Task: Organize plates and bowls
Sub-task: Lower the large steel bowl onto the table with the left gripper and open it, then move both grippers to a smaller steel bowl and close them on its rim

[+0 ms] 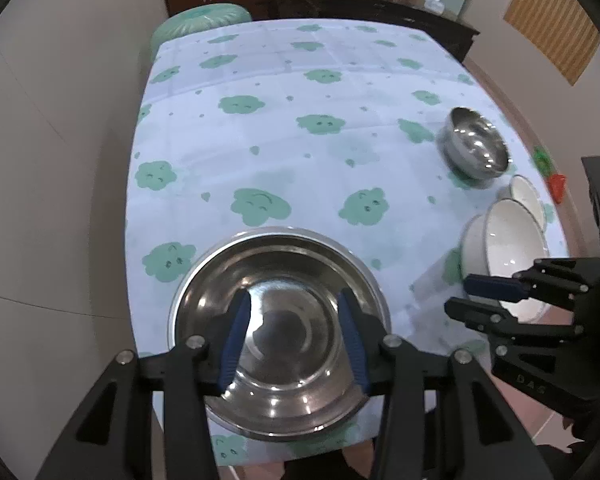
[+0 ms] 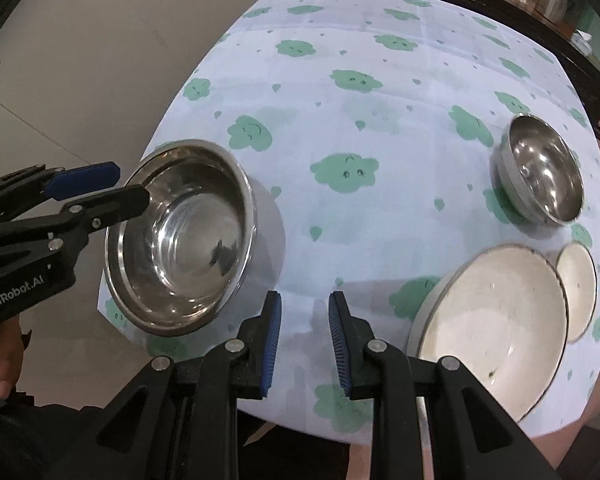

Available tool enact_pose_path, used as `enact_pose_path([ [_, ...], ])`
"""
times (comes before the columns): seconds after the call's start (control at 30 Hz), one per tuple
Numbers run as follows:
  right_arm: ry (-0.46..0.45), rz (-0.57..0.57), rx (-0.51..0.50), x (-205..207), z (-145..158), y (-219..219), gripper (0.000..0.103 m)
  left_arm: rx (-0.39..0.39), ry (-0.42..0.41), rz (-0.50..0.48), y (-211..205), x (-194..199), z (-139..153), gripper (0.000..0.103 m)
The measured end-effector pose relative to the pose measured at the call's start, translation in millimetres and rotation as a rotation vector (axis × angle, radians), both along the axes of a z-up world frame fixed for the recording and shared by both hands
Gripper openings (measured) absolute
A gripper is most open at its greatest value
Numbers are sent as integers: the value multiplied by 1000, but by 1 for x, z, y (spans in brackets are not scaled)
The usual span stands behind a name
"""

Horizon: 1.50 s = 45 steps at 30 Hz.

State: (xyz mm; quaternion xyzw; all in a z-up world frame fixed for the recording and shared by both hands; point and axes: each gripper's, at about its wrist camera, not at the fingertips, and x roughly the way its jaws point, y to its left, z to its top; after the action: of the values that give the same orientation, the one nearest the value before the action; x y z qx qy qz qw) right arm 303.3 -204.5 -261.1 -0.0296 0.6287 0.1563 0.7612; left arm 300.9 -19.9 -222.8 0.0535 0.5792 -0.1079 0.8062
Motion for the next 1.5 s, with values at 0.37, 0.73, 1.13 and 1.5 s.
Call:
enact_pose_path([
  [0.37,37,74,21,24,-9,-9,27,3,22,44,-21,18,-5,45],
  [0.73,37,85,43,38,-13,-14,27,29,38,54,-28,33,-9,45],
  [1.13,40,65,48,52,-15,-36,27,47,37,28,-53,45,-11,57],
  [1.5,31,26,42,61,-17,-62,27,43,51,0,-76,60,-16,57],
])
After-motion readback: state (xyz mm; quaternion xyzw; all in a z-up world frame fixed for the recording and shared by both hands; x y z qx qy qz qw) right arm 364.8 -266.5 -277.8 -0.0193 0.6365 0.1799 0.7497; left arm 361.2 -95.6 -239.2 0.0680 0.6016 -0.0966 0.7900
